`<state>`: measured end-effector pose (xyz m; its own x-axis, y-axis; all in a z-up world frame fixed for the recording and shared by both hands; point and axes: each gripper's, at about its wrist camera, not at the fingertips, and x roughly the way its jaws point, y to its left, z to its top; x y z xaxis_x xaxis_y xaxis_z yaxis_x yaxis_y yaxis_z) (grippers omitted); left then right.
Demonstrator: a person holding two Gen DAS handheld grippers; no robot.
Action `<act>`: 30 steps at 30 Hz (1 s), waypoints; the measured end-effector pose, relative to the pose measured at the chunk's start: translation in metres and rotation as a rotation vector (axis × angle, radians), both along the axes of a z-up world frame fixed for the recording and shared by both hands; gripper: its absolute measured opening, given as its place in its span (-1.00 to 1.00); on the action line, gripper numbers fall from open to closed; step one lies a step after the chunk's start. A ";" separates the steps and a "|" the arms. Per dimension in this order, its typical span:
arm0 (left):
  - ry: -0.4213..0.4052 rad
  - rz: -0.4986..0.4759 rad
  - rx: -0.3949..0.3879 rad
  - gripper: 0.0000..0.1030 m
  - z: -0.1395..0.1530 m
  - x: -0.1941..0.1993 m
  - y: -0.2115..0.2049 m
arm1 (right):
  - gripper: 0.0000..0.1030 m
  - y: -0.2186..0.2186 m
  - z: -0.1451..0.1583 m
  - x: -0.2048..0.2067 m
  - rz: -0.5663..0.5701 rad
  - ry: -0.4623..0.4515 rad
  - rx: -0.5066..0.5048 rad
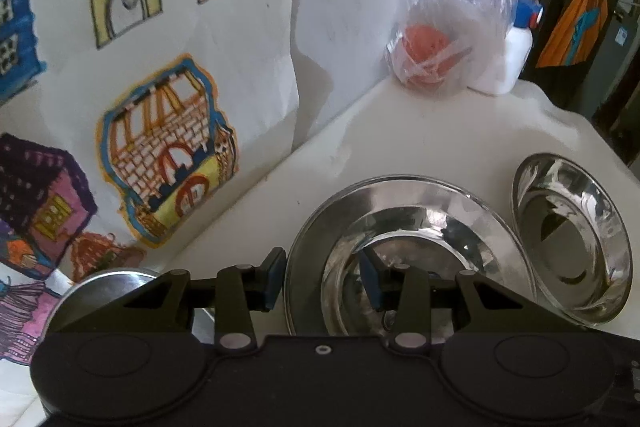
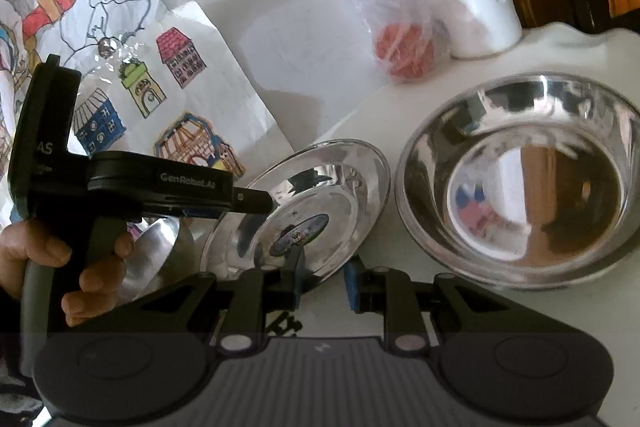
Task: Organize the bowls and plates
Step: 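Lift the labelled plate onto the deep plate with the right gripper while the left gripper steadies it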
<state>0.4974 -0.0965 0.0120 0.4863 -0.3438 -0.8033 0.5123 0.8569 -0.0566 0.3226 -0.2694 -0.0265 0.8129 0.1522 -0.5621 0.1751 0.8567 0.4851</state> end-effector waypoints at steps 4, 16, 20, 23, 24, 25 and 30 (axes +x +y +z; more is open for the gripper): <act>-0.019 0.012 -0.017 -0.18 0.007 -0.001 0.004 | -0.52 0.003 0.005 0.002 0.001 -0.014 -0.005; -0.067 0.021 -0.078 -0.18 0.034 -0.013 0.004 | -0.52 0.003 0.025 -0.013 -0.008 -0.071 -0.024; -0.089 0.012 -0.099 -0.18 0.047 -0.023 -0.005 | -0.52 -0.003 0.036 -0.023 -0.026 -0.093 -0.032; -0.104 -0.002 -0.115 -0.18 0.055 -0.030 -0.017 | -0.52 -0.010 0.044 -0.032 -0.044 -0.110 -0.047; -0.107 -0.006 -0.119 -0.18 0.057 -0.032 -0.021 | -0.52 -0.013 0.047 -0.036 -0.049 -0.117 -0.050; -0.110 -0.010 -0.124 -0.18 0.059 -0.035 -0.025 | -0.52 -0.016 0.049 -0.039 -0.056 -0.123 -0.054; -0.118 -0.043 -0.143 -0.18 0.068 -0.048 -0.050 | -0.52 -0.034 0.059 -0.056 -0.097 -0.147 -0.077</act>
